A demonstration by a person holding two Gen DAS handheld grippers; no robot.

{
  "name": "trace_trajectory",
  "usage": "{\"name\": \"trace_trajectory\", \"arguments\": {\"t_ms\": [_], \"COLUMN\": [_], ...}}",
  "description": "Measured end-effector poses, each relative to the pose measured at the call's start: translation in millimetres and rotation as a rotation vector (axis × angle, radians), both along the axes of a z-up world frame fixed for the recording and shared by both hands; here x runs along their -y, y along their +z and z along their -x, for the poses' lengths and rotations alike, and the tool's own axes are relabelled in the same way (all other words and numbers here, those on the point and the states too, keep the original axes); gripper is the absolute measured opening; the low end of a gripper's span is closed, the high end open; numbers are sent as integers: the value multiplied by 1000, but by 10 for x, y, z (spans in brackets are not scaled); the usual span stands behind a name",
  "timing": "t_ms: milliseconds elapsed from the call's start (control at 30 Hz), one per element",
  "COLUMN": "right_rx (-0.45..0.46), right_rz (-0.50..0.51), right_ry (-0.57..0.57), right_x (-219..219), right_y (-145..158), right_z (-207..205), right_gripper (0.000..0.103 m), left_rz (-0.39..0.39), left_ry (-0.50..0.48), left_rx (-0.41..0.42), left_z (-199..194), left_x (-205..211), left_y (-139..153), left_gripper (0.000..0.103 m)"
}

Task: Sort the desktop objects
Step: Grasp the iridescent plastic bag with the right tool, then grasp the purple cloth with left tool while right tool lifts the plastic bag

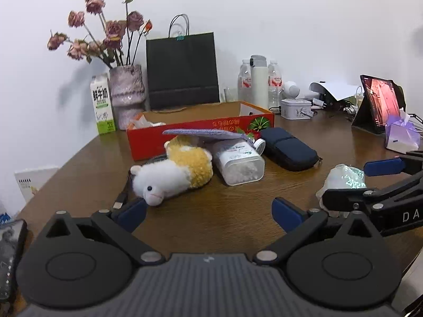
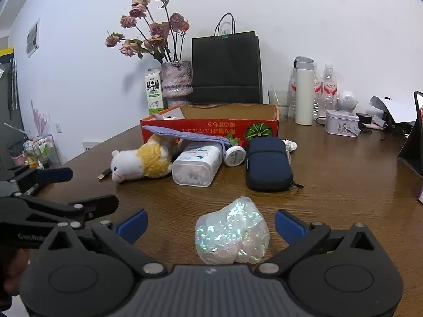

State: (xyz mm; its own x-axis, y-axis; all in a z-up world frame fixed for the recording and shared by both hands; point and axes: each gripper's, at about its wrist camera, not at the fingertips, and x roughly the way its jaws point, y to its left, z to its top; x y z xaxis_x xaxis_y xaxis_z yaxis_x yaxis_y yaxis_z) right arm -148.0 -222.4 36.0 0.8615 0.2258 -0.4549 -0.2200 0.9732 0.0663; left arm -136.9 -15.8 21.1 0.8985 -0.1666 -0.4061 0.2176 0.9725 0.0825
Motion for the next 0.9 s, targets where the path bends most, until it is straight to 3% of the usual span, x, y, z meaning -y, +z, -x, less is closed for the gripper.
{"name": "trace_trajectory", "arguments": {"t_ms": [200,300,333,367,500,567,767,800,833,900], "right_rx": [-51,-75,-92,-109,-106,-104,-94,-97,-99,-100], "right_rz": [37,71,73,69,29,8,12,10,8,5], "right_ry": [-1,-13,-14,-17,-40,-51,-64,-67,-67,-60], "right_x": [-88,-140,-145,-139,-76,-49,-32,-30,-31,-32], "right_y": [-116,-197,-222,-246,-206,-163,-132,-145,-157,-177], "right_z": [-123,-216,-255,-298,-401,-452,-541,-553,-562,-572], "right_gripper": [90,70,54,49,47,47,48,48,48,48], "left_rz": [25,25,26,28,8,15,261,298,323,341], "left_ry": [-8,-1,2,-4,12,33,-1,-2,5,31], "left_rx": [-17,-17,-23,-24,61,57,-85,-118,-152,-243], "left_z": [-50,-131,-178,-239,-522,-761,-1568,-1691,-1805,-2003], "left_x": [-64,-41,-38,-37,-22,-56,-294,-318,-324,-329], "left_y": [5,15,24,48,186,249,387,381,370,332], "left_gripper": [103,103,103,103,103,103,102,99,89,48]}}
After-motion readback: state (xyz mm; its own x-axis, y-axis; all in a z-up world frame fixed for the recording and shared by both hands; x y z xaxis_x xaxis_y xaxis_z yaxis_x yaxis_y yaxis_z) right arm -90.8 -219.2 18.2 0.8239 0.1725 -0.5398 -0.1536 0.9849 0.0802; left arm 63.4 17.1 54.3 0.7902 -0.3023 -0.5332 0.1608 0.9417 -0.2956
